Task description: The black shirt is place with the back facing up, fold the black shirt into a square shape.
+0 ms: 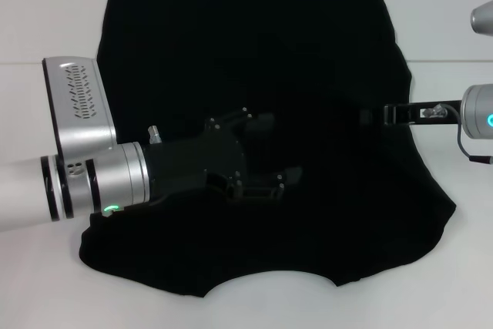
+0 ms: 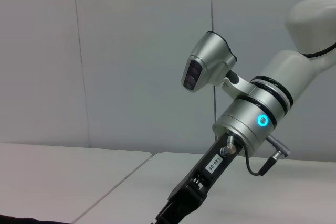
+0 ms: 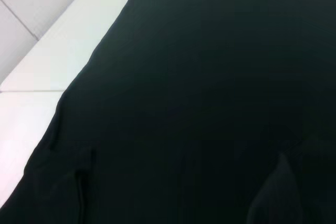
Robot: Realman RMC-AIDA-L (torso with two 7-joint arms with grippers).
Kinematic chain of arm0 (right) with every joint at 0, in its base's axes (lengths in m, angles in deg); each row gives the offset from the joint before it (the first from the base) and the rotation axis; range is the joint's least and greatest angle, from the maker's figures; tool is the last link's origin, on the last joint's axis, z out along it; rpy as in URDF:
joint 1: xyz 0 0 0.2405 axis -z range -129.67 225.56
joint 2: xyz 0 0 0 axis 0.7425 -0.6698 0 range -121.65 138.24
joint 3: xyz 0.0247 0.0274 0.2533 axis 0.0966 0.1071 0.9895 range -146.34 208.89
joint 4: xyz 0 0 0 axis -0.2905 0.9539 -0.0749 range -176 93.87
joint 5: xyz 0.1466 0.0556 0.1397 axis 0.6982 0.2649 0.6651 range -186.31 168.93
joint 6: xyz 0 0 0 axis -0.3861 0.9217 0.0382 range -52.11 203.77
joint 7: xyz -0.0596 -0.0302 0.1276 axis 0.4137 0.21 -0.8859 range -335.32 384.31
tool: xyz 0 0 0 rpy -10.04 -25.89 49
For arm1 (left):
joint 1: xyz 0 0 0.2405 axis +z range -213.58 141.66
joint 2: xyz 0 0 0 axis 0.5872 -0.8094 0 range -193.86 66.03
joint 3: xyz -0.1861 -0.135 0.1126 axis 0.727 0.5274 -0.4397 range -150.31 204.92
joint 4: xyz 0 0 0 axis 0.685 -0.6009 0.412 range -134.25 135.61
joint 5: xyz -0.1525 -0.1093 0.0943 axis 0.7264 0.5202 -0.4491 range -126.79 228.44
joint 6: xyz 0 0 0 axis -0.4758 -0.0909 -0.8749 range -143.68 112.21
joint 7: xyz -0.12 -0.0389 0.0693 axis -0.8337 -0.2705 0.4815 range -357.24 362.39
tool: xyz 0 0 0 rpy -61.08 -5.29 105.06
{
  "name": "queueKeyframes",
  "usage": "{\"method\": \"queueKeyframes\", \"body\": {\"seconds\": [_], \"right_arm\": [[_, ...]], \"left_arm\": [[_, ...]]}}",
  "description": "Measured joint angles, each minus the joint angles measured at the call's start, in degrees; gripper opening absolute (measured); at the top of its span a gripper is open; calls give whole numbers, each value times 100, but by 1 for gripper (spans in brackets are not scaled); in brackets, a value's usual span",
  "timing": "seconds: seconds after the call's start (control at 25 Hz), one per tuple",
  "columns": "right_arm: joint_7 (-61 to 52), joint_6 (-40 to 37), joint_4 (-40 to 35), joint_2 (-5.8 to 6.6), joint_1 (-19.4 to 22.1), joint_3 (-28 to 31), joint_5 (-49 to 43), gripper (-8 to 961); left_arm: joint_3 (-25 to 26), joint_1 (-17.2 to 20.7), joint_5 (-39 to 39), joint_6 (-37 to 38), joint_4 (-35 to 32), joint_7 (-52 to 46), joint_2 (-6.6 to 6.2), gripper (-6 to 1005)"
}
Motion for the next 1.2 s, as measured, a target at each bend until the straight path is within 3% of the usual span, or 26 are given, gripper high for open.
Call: {"method": "queueKeyframes", "body": {"seconds": [0.24,0.48,0.64,0.92,1.0,1.2], "right_arm": [[14,-1,-92,-42,44,-21,26,45],[26,-45,-381,-74,199,23,120,268],[214,-92,-416,-89,286,23,278,344],[1434,-640,-351,-193,696,20,1389,478],[1805,-827,-291,-219,776,21,1638,725],[2415,-1029,29,-264,783,-21,1881,786]], "left_arm": [[59,0,0,-39,0,-8,-3,932],[308,26,0,7,-13,-217,-28,932],[452,158,0,126,-122,-636,-42,930],[469,812,-167,479,-1020,-2118,-73,912],[519,993,-299,554,-1275,-2498,-95,907],[1193,1293,-1234,904,-2007,-3441,-119,894]]}}
